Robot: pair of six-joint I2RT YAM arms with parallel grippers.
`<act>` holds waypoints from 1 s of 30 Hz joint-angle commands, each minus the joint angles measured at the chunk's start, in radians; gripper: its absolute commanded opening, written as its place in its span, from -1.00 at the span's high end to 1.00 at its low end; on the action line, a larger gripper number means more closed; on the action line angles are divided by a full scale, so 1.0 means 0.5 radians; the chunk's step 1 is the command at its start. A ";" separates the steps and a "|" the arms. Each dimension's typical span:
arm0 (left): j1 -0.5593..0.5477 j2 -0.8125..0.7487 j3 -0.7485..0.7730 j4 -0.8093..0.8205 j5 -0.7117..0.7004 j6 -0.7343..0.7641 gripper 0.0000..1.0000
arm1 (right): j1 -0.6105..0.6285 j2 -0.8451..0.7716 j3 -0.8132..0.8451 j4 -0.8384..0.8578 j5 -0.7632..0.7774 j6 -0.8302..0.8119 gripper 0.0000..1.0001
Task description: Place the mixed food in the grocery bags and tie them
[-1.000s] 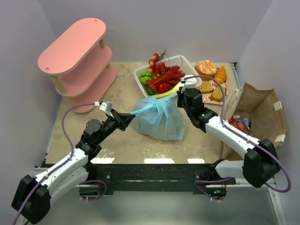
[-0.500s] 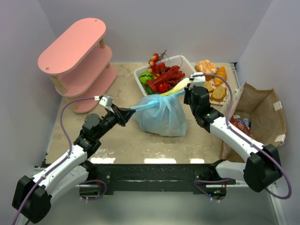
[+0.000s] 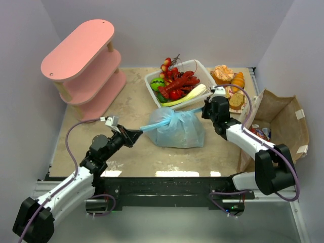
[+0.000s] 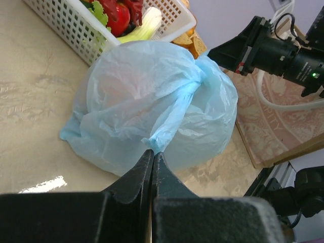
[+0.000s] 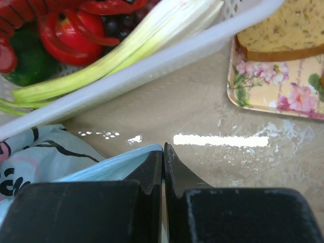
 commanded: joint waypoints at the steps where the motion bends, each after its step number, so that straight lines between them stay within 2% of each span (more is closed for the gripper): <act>1: 0.094 -0.071 0.001 -0.045 -0.246 0.009 1.00 | -0.299 -0.015 0.007 0.162 0.731 -0.086 1.00; 7: 0.097 -0.050 0.083 -0.072 -0.236 0.061 1.00 | -0.327 -0.052 0.029 0.141 0.716 -0.111 1.00; 9: 0.097 -0.053 0.087 -0.066 -0.218 0.079 1.00 | -0.333 -0.092 0.029 0.144 0.627 -0.135 1.00; 11: 0.097 -0.032 0.117 -0.069 -0.135 0.113 1.00 | -0.330 -0.110 0.032 0.168 0.471 -0.181 1.00; 14: 0.097 0.097 0.261 -0.170 -0.062 0.238 1.00 | -0.330 -0.107 0.154 0.104 0.042 -0.270 1.00; 15: 0.100 0.125 0.359 -0.198 -0.031 0.269 0.71 | -0.327 -0.113 0.182 0.077 -0.044 -0.273 0.96; 16: 0.094 0.152 0.411 -0.268 -0.019 0.297 0.51 | -0.330 -0.123 0.207 0.031 -0.118 -0.295 0.71; 17: 0.097 0.204 0.470 -0.311 -0.012 0.361 0.29 | -0.327 -0.135 0.252 0.006 -0.180 -0.304 0.11; 18: 0.097 0.232 0.607 -0.363 -0.012 0.398 -0.10 | -0.330 -0.187 0.271 -0.019 -0.286 -0.298 -0.09; 19: 0.097 0.305 0.687 -0.494 -0.015 0.441 -0.28 | -0.330 -0.220 0.290 -0.055 -0.330 -0.310 -0.52; 20: 0.100 0.346 0.770 -0.566 -0.018 0.532 -0.70 | -0.330 -0.254 0.323 -0.077 -0.364 -0.326 -0.71; 21: 0.097 0.388 0.950 -0.642 -0.028 0.588 -0.93 | -0.327 -0.327 0.345 -0.098 -0.495 -0.338 -0.95; 22: 0.097 0.440 1.046 -0.786 -0.019 0.643 -0.99 | -0.327 -0.355 0.366 -0.141 -0.563 -0.365 -0.97; 24: 0.097 0.603 1.339 -0.949 -0.015 0.778 -1.00 | -0.330 -0.396 0.455 -0.209 -0.661 -0.372 -0.97; 27: 0.097 0.812 1.714 -1.149 0.045 0.895 -1.00 | -0.330 -0.338 0.715 -0.588 -0.628 -0.173 -0.97; 28: 0.097 0.900 1.798 -1.222 0.061 0.926 -0.99 | -0.330 -0.274 0.786 -0.841 -0.637 -0.048 -0.97; 30: 0.097 0.974 1.985 -1.284 0.098 1.027 -1.00 | -0.330 -0.233 0.903 -1.018 -0.695 0.130 -0.97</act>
